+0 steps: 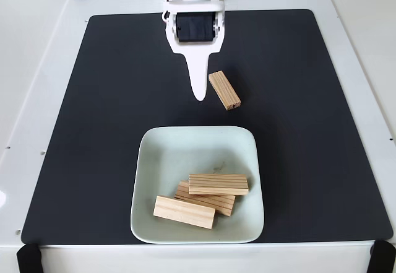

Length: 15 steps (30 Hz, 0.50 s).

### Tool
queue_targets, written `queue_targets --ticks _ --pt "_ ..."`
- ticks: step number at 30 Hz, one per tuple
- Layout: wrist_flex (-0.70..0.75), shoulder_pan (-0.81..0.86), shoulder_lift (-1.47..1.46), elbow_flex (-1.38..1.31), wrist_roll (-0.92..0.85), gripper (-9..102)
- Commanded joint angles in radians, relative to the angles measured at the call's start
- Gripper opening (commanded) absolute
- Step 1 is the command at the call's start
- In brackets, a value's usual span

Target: Pick up the wooden block and place them on the plate.

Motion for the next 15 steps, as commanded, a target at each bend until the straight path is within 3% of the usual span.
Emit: queue_targets --ticks 1,10,15 --pt "0.006 -0.043 0.19 0.163 -0.138 0" --pt "-0.006 -0.094 0.463 0.565 -0.56 0" --pt "-0.008 -0.097 0.535 0.689 -0.583 0"
